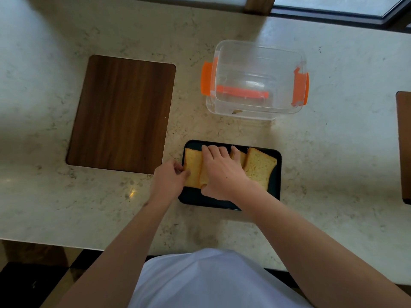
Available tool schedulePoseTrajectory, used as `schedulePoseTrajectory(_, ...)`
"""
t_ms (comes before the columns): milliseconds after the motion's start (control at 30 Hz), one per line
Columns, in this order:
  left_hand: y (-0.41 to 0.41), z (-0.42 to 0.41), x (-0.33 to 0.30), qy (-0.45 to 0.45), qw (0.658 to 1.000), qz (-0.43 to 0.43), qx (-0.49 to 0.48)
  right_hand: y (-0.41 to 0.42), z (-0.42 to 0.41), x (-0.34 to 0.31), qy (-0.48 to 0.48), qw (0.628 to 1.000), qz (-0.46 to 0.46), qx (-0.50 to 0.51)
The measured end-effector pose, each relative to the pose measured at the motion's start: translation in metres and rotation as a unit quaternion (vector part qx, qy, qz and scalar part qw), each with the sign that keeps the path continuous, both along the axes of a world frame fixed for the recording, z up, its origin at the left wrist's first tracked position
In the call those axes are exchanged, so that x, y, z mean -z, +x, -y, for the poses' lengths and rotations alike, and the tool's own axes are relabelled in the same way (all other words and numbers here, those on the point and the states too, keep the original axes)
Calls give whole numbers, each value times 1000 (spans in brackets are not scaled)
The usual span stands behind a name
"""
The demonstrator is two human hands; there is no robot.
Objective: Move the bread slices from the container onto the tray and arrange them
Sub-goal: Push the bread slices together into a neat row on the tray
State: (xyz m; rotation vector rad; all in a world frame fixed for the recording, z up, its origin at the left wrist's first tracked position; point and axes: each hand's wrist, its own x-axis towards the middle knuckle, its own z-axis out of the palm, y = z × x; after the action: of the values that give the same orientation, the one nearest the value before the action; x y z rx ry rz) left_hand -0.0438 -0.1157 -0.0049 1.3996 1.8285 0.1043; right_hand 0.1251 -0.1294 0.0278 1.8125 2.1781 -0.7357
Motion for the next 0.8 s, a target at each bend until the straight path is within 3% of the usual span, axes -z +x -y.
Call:
schedulePoseTrajectory(167, 2, 1, -8, 2, 1000, -10, 14, -1, 0, 2, -19, 1000, -4, 6)
schedulePoseTrajectory(300, 14, 8, -25, 101, 994, -18, 45, 28, 13, -2, 7, 996, -40, 79)
schedulePoseTrajectory(400, 31, 22, -34, 134, 983, -4, 122, 64, 30, -3, 10, 994, -10, 108)
schedulePoseTrajectory(633, 46, 31, -25, 124, 950, -93, 271, 74, 28, 7, 9, 999, 10, 52)
schedulePoseTrajectory(800, 34, 19, -14, 101, 925, -103, 350, 75, 24, 7, 27, 999, 30, 25)
